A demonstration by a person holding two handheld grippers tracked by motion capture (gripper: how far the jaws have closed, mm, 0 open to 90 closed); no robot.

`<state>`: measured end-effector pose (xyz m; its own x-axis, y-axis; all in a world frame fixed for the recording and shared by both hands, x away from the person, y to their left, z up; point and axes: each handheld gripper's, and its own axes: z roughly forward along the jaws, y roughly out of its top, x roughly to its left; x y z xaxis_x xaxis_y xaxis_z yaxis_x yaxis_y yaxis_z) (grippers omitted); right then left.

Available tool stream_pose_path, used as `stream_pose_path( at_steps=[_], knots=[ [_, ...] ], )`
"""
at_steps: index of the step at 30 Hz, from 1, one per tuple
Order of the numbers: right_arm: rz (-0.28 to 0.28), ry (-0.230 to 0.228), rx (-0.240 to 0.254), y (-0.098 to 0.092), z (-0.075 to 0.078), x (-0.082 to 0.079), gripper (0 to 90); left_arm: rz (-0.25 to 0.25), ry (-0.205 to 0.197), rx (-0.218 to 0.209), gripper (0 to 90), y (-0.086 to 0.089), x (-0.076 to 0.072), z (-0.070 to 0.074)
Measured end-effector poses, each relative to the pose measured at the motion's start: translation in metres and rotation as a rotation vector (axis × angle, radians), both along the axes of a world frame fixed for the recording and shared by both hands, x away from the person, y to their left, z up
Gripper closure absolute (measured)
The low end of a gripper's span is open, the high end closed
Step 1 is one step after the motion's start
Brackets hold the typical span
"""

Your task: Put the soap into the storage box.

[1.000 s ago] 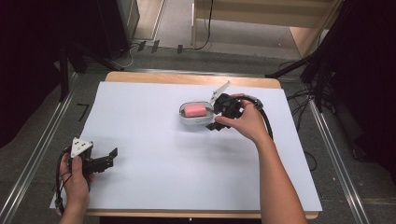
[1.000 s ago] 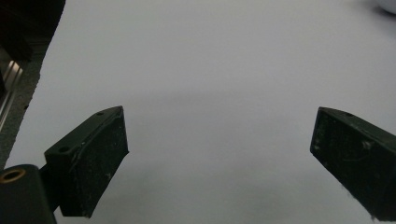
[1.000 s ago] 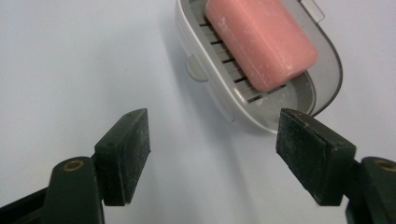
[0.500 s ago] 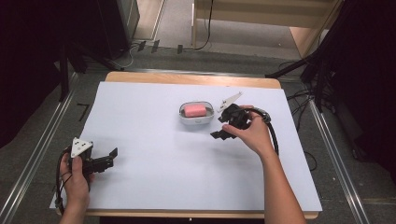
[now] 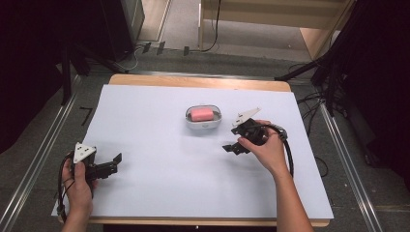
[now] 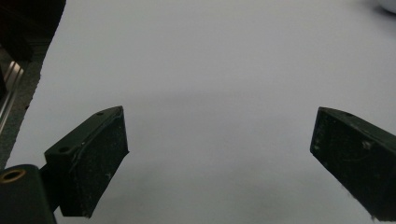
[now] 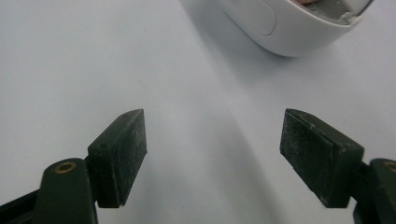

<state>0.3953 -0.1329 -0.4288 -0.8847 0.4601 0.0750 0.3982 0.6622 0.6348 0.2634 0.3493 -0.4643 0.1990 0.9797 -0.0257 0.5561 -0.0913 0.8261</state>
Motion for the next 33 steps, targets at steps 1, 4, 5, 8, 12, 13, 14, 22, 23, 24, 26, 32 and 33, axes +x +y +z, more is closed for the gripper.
stream_pose_path(
  at_steps=[1,4,5,8,12,13,14,22,23,24,26,32,33],
  knots=[
    [-0.007,-0.010,0.008,-0.002,0.000,-0.002,22.8,-0.001,0.002,0.001,4.7,0.000,0.000,0.000],
    [-0.028,-0.028,0.014,-0.008,-0.002,-0.006,21.0,-0.002,0.002,0.001,4.6,0.000,0.000,0.000],
    [-0.034,-0.031,0.019,-0.009,-0.002,-0.008,21.0,-0.002,0.001,0.001,4.6,0.000,0.000,0.000],
    [-0.033,-0.054,0.027,-0.014,-0.004,-0.013,21.8,-0.001,0.001,0.001,4.7,0.000,0.000,0.000],
    [-0.040,-0.056,0.032,-0.019,-0.008,-0.019,21.4,-0.002,0.002,0.002,4.6,0.000,0.000,0.000],
    [-0.041,-0.054,0.040,-0.021,-0.008,-0.020,20.6,-0.001,0.002,0.003,4.6,0.000,0.000,0.000],
    [-0.048,-0.059,0.048,-0.023,-0.009,-0.021,19.0,-0.001,0.002,0.003,4.6,0.000,0.000,0.000],
    [-0.164,-0.124,0.083,-0.037,-0.012,-0.032,3.7,0.003,0.001,0.009,4.7,-0.001,0.000,0.000],
    [-0.176,-0.121,0.089,-0.039,-0.013,-0.034,2.6,0.004,0.002,0.012,4.6,-0.001,0.000,0.000],
    [-0.187,-0.113,0.095,-0.041,-0.014,-0.035,1.6,0.004,0.001,0.012,4.7,-0.001,0.000,0.000],
    [-0.201,-0.117,0.098,-0.046,-0.017,-0.037,0.1,0.000,0.001,0.016,4.7,-0.002,0.000,0.000],
    [-0.239,-0.115,0.114,-0.059,-0.024,-0.049,0.0,0.002,0.003,0.028,5.1,-0.003,0.000,0.000],
    [-0.241,-0.115,0.115,-0.061,-0.025,-0.051,0.0,0.002,0.001,0.028,5.1,-0.003,0.000,0.000]
  ],
)
